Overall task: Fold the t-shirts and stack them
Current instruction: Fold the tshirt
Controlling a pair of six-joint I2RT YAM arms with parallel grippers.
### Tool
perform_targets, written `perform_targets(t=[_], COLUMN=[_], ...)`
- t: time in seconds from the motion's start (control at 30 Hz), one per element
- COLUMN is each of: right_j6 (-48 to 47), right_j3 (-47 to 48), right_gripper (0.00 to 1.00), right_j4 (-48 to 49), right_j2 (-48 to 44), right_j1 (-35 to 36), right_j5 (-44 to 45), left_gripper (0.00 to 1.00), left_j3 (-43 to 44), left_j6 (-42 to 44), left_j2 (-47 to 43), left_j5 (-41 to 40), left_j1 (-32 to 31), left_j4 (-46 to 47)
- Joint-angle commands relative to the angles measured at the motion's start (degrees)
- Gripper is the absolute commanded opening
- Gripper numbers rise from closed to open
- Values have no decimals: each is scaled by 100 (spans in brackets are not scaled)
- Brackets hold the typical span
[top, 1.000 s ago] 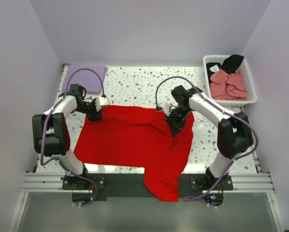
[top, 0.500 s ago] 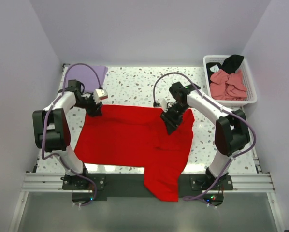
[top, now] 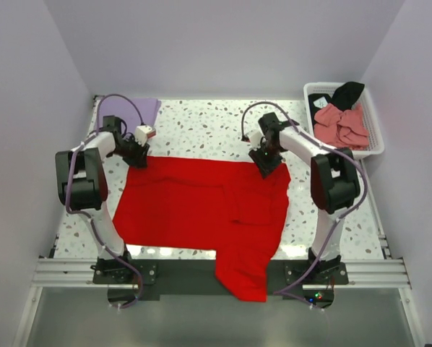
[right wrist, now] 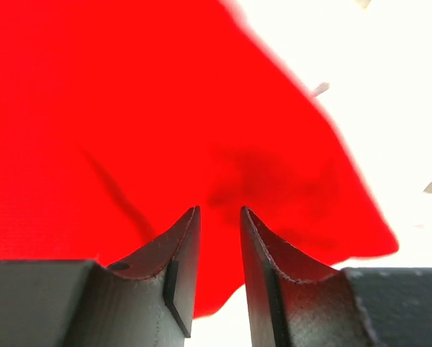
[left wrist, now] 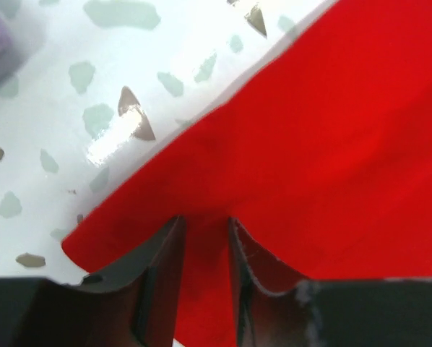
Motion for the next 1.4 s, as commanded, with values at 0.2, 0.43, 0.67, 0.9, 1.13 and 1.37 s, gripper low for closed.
perform_targets(t=[0.2, 0.43, 0.67, 0.9, 1.13, 1.37], right_j6=[-139, -43, 440, 818, 1135, 1232], right_j3=[1305, 3248, 2585, 853, -712, -1197], right_gripper=[31, 38, 58, 56, 54, 54], right_j4=[917, 619, 320, -419, -349, -252], right_j2=[1603, 2344, 658, -583, -1295, -1700], right_j1=[-118, -145, -425, -1172, -1867, -2298], right_j5=[1799, 957, -308, -1038, -1171, -1057], left_gripper=[29, 33, 45, 47, 50, 52], left_j3=[448, 1758, 1216, -796, -1931, -1871], left_j6=[-1247, -1477, -765, 343, -842, -1212], left_j2=[798, 1267, -76, -2438, -3111, -1927], left_j5=[-1527, -1036, 89, 1083, 504, -269], left_j1=[124, 89, 19, -1367, -4862, -7116], left_j4=[496, 240, 144, 20, 1443, 2742])
